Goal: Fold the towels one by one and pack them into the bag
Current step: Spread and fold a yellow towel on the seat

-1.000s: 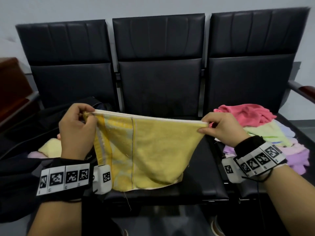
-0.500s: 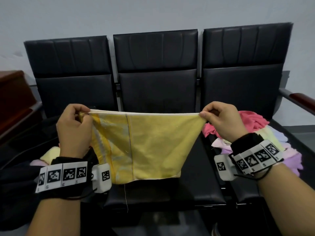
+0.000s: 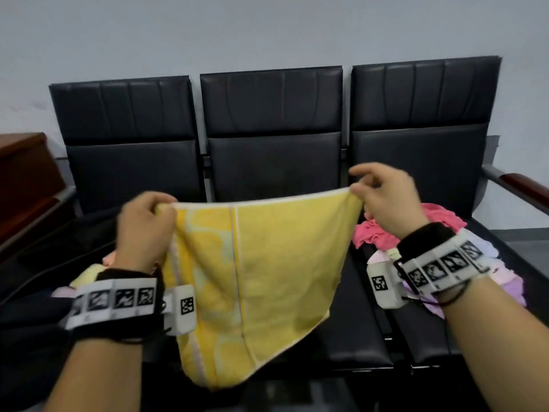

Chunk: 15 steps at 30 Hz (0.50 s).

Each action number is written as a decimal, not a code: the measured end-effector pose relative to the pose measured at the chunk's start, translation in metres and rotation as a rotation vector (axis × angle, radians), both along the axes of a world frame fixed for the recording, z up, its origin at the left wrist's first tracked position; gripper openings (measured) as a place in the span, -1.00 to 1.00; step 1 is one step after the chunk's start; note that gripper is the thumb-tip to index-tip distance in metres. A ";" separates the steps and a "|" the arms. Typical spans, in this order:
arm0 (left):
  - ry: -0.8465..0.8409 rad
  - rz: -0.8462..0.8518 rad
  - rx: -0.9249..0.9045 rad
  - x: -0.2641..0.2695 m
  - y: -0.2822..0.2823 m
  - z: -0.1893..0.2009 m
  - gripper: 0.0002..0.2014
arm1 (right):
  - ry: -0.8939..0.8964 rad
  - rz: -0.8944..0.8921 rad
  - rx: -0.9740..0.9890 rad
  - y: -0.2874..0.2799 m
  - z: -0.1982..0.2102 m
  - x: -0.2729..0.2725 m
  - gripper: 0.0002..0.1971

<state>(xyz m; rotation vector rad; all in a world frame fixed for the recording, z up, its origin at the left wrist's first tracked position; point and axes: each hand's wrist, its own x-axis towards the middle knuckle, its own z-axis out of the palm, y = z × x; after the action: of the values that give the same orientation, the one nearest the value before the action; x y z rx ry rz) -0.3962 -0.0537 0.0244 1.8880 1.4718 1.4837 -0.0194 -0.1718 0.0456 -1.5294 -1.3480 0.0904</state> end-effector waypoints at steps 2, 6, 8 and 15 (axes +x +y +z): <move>0.116 0.012 -0.134 0.011 0.014 -0.022 -0.82 | 0.118 -0.019 -0.164 0.018 -0.015 -0.001 -0.84; -0.029 -0.013 0.101 0.020 0.033 0.001 -0.82 | 0.235 -0.017 0.124 0.042 0.010 0.001 -0.80; -0.077 -0.024 0.256 0.019 0.036 0.028 -0.81 | 0.207 0.021 0.330 0.043 0.037 0.002 -0.72; -0.046 -0.084 0.294 0.011 0.022 0.015 -0.67 | 0.170 0.056 0.397 0.012 0.012 0.000 -0.75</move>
<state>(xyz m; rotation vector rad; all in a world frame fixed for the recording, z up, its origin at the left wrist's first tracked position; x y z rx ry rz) -0.3852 -0.0320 0.0391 2.0345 1.1908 1.7701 -0.0189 -0.1602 0.0575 -1.1255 -1.1907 -0.0125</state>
